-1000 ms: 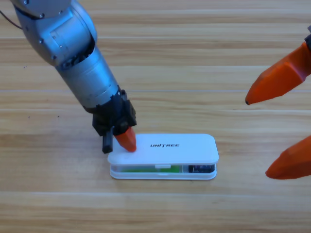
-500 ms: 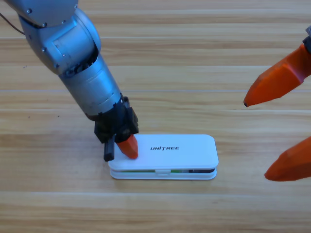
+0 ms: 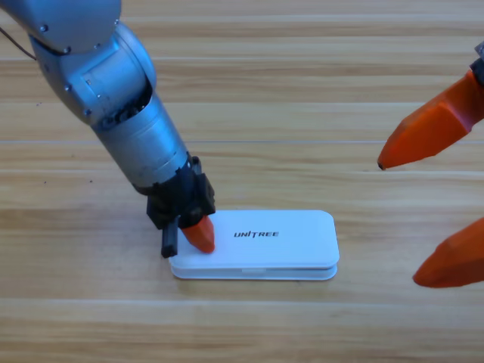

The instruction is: Clean up eraser and pencils

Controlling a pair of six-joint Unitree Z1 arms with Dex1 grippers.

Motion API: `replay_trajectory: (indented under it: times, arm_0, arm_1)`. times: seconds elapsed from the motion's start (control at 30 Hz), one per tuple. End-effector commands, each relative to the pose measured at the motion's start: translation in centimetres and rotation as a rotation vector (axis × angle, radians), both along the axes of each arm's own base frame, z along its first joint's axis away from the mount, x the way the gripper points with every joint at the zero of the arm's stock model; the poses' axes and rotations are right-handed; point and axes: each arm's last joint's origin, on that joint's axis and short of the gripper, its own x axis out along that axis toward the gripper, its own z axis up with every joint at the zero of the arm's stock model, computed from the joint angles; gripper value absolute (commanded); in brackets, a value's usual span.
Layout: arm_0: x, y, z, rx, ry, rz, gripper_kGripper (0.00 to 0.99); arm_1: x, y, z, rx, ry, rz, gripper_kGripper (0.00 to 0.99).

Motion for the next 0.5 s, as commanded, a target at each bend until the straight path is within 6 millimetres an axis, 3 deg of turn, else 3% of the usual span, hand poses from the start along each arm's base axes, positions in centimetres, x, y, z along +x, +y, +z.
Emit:
replay_trajectory:
  times: [0.03, 0.3, 0.5]
  arm_0:
    - [-0.9, -0.8, -3.5, 0.066, 0.059, -0.020, 0.000]
    - [-1.1, -0.9, -4.4, 0.079, 0.066, -0.026, 0.000]
    - [-1.2, -0.7, -2.4, 0.054, 0.032, -0.024, 0.000]
  arm_1:
    - [1.3, 0.7, -1.6, -0.036, 0.038, -0.028, 0.943]
    - [1.4, 0.7, -1.7, -0.039, 0.042, -0.028, 0.943]
    - [1.4, 0.8, -1.6, -0.038, 0.041, -0.028, 0.943]
